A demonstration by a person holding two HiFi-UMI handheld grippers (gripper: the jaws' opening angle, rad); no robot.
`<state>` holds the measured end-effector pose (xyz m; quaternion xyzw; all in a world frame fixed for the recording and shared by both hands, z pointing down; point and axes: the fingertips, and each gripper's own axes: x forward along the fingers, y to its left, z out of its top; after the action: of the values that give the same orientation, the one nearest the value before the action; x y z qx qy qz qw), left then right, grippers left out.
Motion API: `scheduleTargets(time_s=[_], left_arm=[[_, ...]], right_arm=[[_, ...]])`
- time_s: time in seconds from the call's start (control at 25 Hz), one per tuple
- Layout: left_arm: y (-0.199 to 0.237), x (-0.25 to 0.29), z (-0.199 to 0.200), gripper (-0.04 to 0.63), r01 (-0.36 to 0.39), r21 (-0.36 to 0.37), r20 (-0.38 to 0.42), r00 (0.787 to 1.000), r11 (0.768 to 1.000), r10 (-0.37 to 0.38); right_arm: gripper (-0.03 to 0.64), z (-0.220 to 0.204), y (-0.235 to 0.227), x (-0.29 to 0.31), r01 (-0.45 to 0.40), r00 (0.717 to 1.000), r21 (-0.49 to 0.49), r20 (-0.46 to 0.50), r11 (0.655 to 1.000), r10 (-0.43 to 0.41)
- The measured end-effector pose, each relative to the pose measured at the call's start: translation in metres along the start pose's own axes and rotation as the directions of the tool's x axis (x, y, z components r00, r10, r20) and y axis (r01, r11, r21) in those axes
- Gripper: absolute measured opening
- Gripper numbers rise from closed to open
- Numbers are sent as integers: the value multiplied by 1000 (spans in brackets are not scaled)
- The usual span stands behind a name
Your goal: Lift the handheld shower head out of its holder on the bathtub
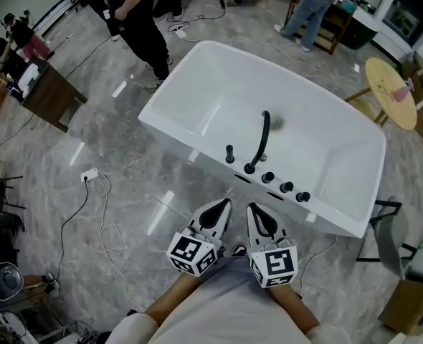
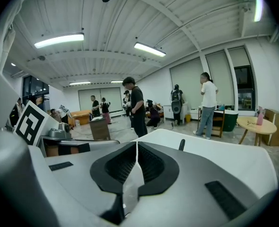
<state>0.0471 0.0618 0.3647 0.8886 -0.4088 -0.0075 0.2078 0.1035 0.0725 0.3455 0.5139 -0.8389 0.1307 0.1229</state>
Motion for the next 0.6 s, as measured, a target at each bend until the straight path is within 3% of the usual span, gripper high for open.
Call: scheduleTargets(time_s=[0.16, 0.6], left_arm=[[28, 9, 18, 6, 25, 51, -8, 1000, 998, -25], [100, 22, 72, 6, 122, 64, 43, 991, 991, -124]], right_arm=[[20, 14, 3, 32, 48, 999, 5, -10, 999, -48], [21, 60, 29, 106, 119, 992, -17, 33, 993, -119]])
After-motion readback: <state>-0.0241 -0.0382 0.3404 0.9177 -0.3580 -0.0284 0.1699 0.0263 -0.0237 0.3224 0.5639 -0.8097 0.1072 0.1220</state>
